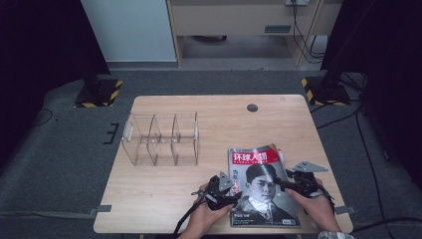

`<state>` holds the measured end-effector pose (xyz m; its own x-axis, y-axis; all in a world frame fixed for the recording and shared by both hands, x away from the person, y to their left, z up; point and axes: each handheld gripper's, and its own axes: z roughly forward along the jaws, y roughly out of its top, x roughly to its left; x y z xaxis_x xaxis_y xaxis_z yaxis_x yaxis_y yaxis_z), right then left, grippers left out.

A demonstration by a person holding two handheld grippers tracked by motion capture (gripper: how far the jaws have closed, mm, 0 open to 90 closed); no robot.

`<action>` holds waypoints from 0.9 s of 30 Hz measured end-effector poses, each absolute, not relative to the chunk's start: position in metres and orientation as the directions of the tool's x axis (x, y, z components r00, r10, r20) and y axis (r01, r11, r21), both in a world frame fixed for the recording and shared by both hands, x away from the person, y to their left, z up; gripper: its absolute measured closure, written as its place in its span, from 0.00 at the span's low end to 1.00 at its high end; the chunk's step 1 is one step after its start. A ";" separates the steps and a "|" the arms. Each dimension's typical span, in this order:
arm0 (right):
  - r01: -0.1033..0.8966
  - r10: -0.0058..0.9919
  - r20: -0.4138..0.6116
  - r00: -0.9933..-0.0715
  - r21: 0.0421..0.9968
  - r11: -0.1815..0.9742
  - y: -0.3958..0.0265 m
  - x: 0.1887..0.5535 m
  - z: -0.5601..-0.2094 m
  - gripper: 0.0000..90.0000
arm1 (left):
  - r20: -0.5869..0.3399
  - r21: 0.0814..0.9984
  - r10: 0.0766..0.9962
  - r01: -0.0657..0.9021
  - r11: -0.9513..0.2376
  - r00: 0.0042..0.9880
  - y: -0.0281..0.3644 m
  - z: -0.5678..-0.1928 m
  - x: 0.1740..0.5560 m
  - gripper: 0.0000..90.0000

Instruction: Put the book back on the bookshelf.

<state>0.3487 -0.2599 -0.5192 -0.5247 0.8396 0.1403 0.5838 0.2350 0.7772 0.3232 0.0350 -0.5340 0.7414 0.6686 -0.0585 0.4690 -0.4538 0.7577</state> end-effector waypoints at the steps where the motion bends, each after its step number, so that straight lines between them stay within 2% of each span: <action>1: 0.586 0.840 0.134 -0.525 0.773 0.243 -0.260 0.349 -0.520 0.51 | -0.058 0.758 0.669 0.469 -0.453 0.741 0.035 -0.534 0.323 0.47; 4: 0.583 0.838 0.135 -0.529 0.775 0.243 -0.261 0.348 -0.519 0.54 | -0.059 0.758 0.670 0.470 -0.453 0.740 0.035 -0.534 0.323 0.47; 8: 0.547 0.824 0.141 -0.549 0.806 0.227 -0.262 0.342 -0.510 0.67 | -0.059 0.758 0.670 0.469 -0.452 0.740 0.035 -0.534 0.323 0.48; 11: 0.516 0.802 0.144 -0.580 0.826 0.225 -0.258 0.338 -0.504 0.69 | -0.059 0.758 0.670 0.470 -0.452 0.740 0.035 -0.534 0.323 0.48; 13: 0.514 0.794 0.139 -0.592 0.824 0.239 -0.255 0.337 -0.505 0.66 | -0.059 0.758 0.670 0.470 -0.452 0.740 0.035 -0.534 0.323 0.48; 18: 0.541 0.809 0.116 -0.576 0.796 0.271 -0.251 0.341 -0.511 0.50 | -0.060 0.758 0.671 0.470 -0.451 0.739 0.035 -0.534 0.323 0.48; 21: 0.563 0.824 0.112 -0.555 0.780 0.273 -0.253 0.344 -0.516 0.50 | -0.060 0.758 0.671 0.471 -0.450 0.739 0.035 -0.534 0.323 0.48; 27: 0.540 0.817 0.129 -0.562 0.805 0.244 -0.258 0.342 -0.510 0.71 | -0.060 0.758 0.674 0.473 -0.449 0.736 0.034 -0.534 0.323 0.49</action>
<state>0.3421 -0.2580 -0.5095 -0.5616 0.8173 0.1291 0.5403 0.2441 0.8053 0.3228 0.0344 -0.5339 0.7361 0.6742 -0.0600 0.4728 -0.4488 0.7584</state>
